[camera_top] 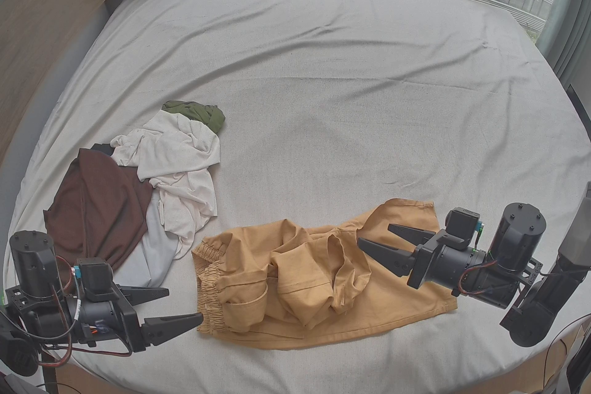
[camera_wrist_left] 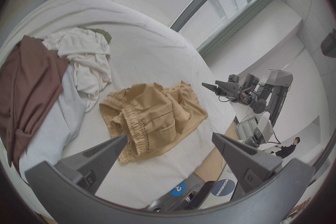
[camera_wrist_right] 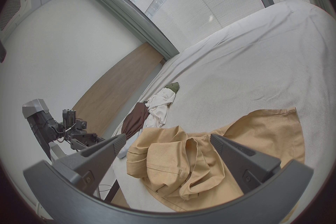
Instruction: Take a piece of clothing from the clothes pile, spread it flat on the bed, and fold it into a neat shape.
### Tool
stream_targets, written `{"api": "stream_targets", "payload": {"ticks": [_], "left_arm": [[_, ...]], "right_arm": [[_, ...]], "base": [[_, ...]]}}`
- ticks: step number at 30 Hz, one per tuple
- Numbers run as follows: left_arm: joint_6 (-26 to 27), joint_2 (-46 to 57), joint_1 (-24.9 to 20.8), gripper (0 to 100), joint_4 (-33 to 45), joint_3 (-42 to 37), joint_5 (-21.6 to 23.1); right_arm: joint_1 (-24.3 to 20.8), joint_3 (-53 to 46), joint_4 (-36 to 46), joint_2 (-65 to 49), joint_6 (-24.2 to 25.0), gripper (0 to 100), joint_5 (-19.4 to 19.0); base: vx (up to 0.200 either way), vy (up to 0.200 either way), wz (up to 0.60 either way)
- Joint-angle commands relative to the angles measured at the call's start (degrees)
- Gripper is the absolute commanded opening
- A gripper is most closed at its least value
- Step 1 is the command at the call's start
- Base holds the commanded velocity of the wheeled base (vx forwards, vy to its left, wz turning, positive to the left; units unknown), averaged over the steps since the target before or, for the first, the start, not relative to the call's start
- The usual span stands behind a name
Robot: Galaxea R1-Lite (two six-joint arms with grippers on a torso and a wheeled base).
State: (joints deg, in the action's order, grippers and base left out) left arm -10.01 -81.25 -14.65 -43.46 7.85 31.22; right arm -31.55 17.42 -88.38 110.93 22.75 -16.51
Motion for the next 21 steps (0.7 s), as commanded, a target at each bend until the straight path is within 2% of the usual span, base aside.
{"api": "stream_targets", "payload": {"ticks": [1, 12, 17, 21], "left_arm": [[-0.3, -7.1, 0.2, 100, -1.7, -0.1, 0.0], [-1.4, -19.3, 0.2, 100, -15.4, -2.2, 0.0], [-5.4, -24.1, -0.6, 100, -21.8, -2.8, -0.1], [-6.5, -26.9, -0.7, 100, -24.6, -2.9, -0.2]], "right_arm": [[0.0, 0.1, 0.0, 0.5, 0.0, 100, 0.0], [0.0, 0.1, 0.0, 0.6, 0.0, 100, 0.0], [-0.1, -0.1, 0.0, 0.6, 0.0, 100, 0.0], [-0.1, -0.1, 0.0, 0.5, 0.0, 100, 0.0]], "base": [[0.0, 0.0, 0.0], [0.0, 0.0, 0.0], [0.0, 0.0, 0.0], [0.0, 0.0, 0.0]]}}
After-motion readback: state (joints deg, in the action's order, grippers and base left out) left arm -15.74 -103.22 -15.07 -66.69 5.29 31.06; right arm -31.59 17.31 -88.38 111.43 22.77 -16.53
